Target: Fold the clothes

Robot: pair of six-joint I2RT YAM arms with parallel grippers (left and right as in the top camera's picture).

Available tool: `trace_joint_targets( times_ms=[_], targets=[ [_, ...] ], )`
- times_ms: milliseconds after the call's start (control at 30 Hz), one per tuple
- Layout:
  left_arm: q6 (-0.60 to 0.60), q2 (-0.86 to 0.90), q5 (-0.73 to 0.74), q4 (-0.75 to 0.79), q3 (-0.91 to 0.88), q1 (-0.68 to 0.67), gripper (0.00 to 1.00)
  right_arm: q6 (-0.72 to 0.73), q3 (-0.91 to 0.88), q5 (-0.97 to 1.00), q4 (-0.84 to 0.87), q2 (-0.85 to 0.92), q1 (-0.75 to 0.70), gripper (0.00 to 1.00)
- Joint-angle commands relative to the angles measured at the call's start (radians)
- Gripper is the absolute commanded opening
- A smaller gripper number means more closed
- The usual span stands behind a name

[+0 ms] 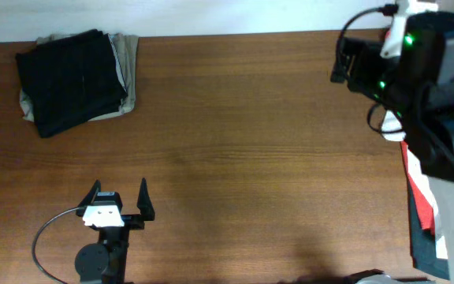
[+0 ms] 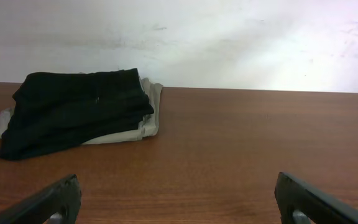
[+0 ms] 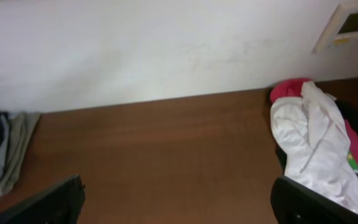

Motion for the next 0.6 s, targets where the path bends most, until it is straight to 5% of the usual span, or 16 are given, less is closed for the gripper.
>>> trace_joint_targets(
  times_ms=[0,367,567],
  targets=[
    [0.016,-0.010,-0.014,-0.002,-0.007,0.005,0.99,0.002,-0.139,-0.044,0.011,-0.096,0.006,0.99],
    [0.016,-0.010,-0.014,-0.002,-0.007,0.005,0.99,-0.002,-1.440,-0.045,0.811,-0.879,0.005,0.99],
    [0.016,-0.010,-0.014,-0.002,-0.007,0.005,0.99,0.024,-1.800,-0.067,1.014,-1.211,-0.009,0.99]
  ],
)
